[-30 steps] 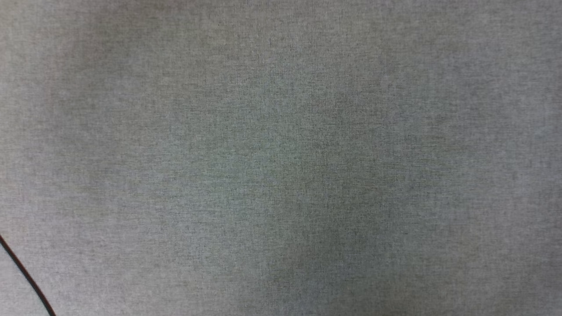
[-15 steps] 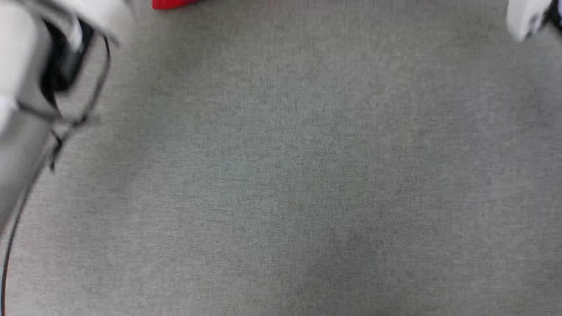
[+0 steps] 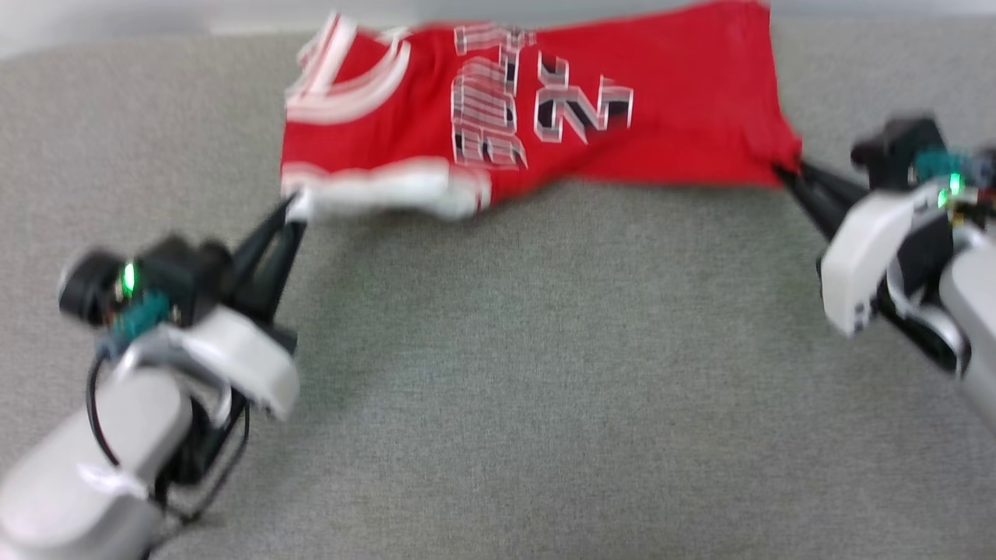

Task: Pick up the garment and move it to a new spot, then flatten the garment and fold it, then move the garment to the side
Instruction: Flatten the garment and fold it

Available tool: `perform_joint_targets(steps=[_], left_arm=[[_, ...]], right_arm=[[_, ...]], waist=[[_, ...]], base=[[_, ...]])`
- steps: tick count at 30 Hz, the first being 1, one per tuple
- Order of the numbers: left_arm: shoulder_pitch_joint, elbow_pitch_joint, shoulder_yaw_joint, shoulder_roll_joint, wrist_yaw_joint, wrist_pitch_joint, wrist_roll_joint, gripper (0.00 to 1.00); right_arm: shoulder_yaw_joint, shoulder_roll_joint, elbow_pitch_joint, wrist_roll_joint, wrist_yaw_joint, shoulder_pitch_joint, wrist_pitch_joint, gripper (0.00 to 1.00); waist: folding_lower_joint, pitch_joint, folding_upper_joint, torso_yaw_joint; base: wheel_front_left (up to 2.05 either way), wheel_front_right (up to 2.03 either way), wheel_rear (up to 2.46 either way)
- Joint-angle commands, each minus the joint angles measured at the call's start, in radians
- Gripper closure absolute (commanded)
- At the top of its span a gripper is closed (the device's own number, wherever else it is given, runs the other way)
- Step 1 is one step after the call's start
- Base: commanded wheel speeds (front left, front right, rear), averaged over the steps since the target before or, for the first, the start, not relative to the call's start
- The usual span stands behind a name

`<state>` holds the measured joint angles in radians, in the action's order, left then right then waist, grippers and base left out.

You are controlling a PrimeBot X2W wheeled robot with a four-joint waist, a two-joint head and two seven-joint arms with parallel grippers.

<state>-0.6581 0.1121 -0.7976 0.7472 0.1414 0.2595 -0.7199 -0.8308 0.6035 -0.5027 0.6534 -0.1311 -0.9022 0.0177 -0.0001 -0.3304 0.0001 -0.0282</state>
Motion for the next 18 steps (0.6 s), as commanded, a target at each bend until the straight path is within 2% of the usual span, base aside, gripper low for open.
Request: perform_joint_targets(steps=[1,10,18], left_arm=[[0.075,-0.029,-0.005,0.015,0.024,0.004,-0.017,1.0],[0.393,-0.138,-0.046,0.081,0.113,0.005,-0.098,1.0],[0.614,-0.181,-0.065,0.113,0.169,0.007,-0.163,1.0]], right_arm=[[0.011,0.021,0.015,0.016,0.001,0.067,-0.011,1.0],[0.079,0.091,0.123,0.052,0.001,0.383,-0.018,1.0],[0.202,0.112,0.234,0.058,0.001,0.678,0.043,1.0]], waist=[[0.0001,0.059,-0.0001,0.004],[0.0001,0.171,-0.0001,-0.003],[0.0001,0.252,-0.0001,-0.006]], base=[[0.0,0.0,0.0],[0.0,0.0,0.0],[0.0,0.0,0.0]])
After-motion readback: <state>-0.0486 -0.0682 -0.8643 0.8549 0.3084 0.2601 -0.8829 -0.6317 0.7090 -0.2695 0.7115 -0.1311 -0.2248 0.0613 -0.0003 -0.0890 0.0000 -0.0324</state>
